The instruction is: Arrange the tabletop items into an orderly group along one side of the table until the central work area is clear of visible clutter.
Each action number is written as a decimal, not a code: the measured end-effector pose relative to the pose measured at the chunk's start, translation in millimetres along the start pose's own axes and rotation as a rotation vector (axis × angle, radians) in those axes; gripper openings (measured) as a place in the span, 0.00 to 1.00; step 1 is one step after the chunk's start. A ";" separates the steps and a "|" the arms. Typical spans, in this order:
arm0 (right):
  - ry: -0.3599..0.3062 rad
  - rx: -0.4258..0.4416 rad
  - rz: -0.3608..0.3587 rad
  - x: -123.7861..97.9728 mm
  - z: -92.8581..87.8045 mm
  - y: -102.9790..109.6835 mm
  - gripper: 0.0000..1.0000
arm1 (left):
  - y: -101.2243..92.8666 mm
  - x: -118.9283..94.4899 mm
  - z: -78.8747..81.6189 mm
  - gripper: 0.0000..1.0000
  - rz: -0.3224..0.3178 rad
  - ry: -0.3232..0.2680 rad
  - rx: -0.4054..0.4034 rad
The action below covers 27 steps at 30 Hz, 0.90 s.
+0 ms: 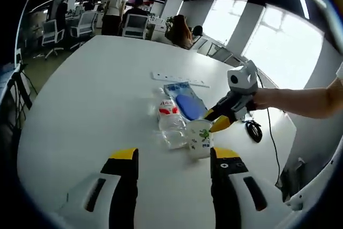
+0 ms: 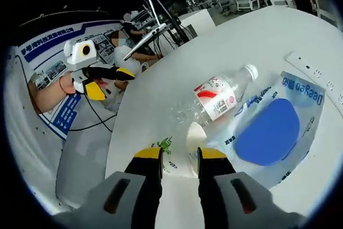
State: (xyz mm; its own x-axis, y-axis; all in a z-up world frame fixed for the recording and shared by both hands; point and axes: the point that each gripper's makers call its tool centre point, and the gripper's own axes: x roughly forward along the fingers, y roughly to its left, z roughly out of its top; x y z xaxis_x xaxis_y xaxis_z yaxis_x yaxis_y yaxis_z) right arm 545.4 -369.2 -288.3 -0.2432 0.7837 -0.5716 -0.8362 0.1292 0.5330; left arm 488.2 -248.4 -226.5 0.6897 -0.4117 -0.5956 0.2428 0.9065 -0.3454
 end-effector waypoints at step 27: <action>-0.007 0.041 0.263 0.1 -7.9 52.8 0.00 | -4.0 14.3 -2.1 0.53 -0.012 0.018 -0.002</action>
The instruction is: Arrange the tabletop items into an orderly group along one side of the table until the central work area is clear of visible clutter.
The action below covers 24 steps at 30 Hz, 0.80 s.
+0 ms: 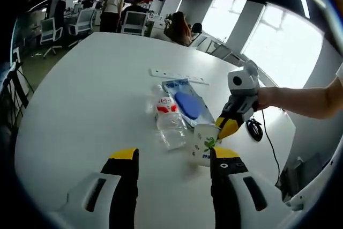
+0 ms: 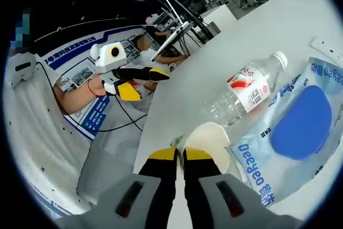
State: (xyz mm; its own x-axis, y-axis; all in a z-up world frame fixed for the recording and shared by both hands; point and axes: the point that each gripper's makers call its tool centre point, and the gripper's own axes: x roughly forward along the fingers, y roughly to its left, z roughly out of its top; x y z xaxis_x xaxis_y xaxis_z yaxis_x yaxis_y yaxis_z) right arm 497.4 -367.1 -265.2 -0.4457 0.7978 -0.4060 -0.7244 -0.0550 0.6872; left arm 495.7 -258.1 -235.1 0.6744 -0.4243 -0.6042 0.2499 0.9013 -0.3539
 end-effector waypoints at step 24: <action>0.161 -0.272 -0.159 -7.8 -7.4 24.6 0.00 | -5.5 -5.9 -0.9 0.53 -0.010 -0.018 0.003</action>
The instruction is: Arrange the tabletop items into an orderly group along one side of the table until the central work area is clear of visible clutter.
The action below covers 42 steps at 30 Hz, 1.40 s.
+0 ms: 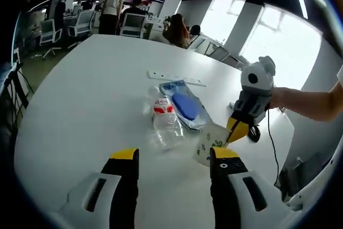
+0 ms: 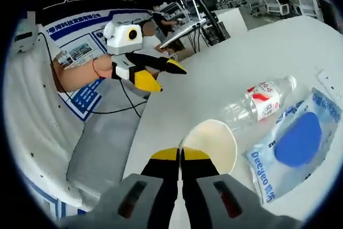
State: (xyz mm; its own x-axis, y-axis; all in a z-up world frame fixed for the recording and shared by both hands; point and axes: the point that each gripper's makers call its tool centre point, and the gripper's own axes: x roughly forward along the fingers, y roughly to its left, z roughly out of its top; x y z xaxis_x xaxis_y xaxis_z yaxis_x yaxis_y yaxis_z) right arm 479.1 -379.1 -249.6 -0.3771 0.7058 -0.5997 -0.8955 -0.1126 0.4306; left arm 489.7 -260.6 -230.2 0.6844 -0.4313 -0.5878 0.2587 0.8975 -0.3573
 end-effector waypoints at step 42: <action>0.508 -0.774 -0.142 33.8 -43.9 18.2 0.00 | -1.0 -3.4 -10.2 0.53 -0.004 -0.020 -0.029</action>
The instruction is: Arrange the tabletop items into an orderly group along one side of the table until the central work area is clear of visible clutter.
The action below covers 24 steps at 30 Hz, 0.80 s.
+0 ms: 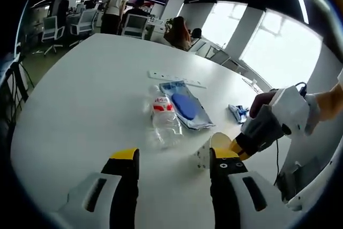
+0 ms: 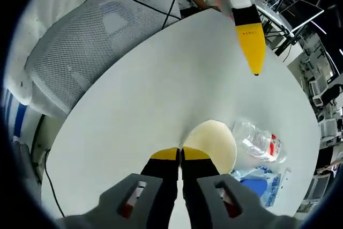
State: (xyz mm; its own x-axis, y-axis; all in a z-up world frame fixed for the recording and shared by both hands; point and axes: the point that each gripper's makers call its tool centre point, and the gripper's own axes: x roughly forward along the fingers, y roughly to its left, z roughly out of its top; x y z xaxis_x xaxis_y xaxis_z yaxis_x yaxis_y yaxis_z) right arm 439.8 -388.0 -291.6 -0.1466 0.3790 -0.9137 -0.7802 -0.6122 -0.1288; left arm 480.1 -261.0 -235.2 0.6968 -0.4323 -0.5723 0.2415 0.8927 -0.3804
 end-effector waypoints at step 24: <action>-0.014 0.034 0.004 0.7 3.9 2.1 0.10 | -0.3 -3.7 -5.1 0.60 -0.022 0.021 0.036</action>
State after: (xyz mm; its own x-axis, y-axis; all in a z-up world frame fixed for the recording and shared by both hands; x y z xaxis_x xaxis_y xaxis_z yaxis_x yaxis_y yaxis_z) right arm 435.7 -386.3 -291.1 -0.1575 0.3865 -0.9087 -0.7999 -0.5895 -0.1121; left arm 474.0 -260.3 -236.7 0.6767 -0.4544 -0.5793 0.2809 0.8866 -0.3674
